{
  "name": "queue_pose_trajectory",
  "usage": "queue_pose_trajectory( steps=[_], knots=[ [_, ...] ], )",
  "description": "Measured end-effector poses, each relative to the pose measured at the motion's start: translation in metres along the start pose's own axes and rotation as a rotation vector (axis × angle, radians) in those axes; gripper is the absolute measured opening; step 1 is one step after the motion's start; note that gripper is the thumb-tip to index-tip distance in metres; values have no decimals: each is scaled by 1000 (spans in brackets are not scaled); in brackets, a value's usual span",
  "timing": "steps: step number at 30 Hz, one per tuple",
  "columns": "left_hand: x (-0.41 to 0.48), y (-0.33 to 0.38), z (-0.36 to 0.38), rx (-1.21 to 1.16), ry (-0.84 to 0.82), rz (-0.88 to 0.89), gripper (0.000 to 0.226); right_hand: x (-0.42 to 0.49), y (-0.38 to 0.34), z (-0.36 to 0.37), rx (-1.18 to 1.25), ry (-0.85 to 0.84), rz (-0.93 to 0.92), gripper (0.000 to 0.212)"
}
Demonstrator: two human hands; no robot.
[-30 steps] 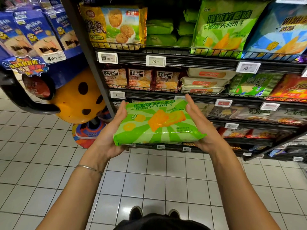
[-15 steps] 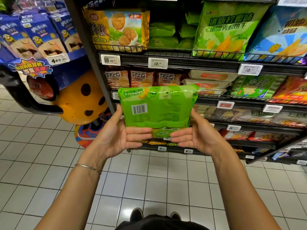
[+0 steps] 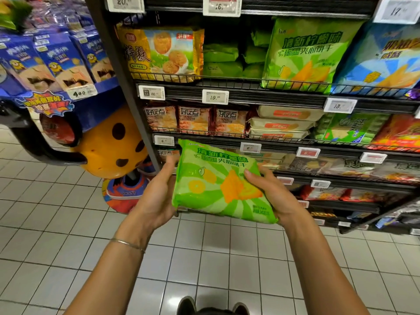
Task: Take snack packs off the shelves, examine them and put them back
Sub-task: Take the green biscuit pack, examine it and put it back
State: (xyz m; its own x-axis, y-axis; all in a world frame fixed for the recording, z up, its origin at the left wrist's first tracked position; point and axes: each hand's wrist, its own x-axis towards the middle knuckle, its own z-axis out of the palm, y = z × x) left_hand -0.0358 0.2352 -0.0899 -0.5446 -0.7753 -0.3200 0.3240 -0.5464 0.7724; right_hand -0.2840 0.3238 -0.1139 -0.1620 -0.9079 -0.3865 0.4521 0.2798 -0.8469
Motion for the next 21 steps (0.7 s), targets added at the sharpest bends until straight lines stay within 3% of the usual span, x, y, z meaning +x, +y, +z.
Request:
queue_pose_trajectory(
  steps=[2, 5, 6, 8, 10, 12, 16, 18, 21],
  knots=[
    [1, -3, 3, -92, 13, -13, 58, 1, 6, 3, 99, -35, 25, 73],
    [7, -24, 20, -95, 21, -45, 51, 0, 9, 24, 333, -231, 69, 36],
    [10, -32, 26, -86, 9, -87, 49, 1, 12, 33, 304, -258, 94, 31],
    [16, -44, 27, -236, 22, -201, 48, 4, 18, 50, -14, -199, 78, 28],
    [20, -48, 19, -341, 66, -186, 47, 3, 16, 55, -472, -37, 1, 36],
    [22, -49, 10, -284, 113, -102, 48, 2, 10, 50, -592, 65, -101, 58],
    [24, -43, 12, 91, 167, 80, 43, -2, -8, 40, -110, -157, 41, 74],
    [22, -43, 8, 237, 297, 201, 48, -4, -13, 35, 94, -232, 111, 82],
    [17, -36, -9, 233, 474, 282, 52, -3, -14, 26, 159, -235, 78, 60]
  ],
)
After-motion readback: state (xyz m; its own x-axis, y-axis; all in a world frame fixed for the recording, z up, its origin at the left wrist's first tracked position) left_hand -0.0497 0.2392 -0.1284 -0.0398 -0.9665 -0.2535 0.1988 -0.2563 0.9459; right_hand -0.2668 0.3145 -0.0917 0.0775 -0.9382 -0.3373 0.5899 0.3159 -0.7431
